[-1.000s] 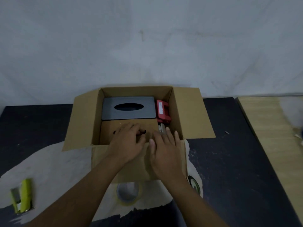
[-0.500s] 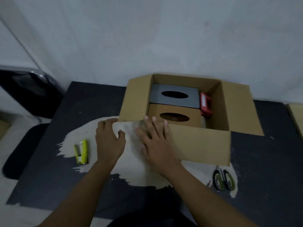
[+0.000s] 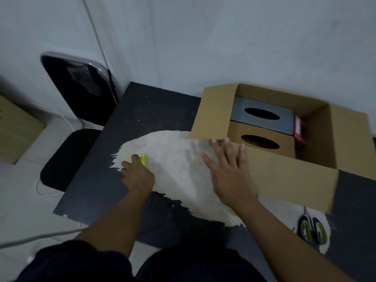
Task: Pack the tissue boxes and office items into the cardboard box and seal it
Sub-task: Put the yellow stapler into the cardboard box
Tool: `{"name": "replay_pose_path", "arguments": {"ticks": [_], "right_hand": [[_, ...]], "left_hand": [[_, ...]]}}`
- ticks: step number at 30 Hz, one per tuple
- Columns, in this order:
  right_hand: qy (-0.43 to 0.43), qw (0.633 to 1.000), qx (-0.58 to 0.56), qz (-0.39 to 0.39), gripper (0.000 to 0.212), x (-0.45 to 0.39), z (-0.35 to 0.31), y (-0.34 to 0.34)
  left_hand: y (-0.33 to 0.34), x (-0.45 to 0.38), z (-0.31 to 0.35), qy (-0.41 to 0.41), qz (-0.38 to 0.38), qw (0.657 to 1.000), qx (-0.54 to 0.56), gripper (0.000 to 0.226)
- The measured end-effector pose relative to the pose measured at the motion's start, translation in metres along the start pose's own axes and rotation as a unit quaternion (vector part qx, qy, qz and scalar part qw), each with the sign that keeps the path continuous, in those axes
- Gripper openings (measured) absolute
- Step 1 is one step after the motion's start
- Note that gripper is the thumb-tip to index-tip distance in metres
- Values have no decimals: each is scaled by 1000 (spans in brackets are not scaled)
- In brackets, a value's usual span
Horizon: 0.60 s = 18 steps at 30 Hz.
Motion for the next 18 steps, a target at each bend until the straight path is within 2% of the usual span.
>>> {"name": "replay_pose_path", "arguments": {"ticks": [4,6,8,10,14,16,18], "right_hand": [[6,1000,-4,-1,64,0,0,-1],[5,1000,-24,9,60,2,0,-3],[11,997,-71,30,57,4,3,-7],[16,985,-163,56,55,5,10,-10],[75,926,-352,113,49,17,33,-17],[112,917,-362,128,48,23,46,-17],[143,913,-356,136,47,31,61,-14]], "left_hand": [[-3,-1,-4,43,-1,995,85,61],[-11,1,2,69,-30,978,194,65],[-27,10,16,81,-97,936,328,65],[-46,22,37,86,-194,879,427,57],[-73,48,84,61,-385,716,579,42],[-78,62,107,66,-428,682,590,39],[-78,79,130,91,-441,694,562,36]]}}
Point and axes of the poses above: each hand's wrist, its own x-axis away from the middle knuckle, its own y-axis out of the palm, z = x × y, the point moved 1 cm from there along -x, towards the middle knuckle, and after that the axes turned 3 degrees about -y, right-handed, at the moved point
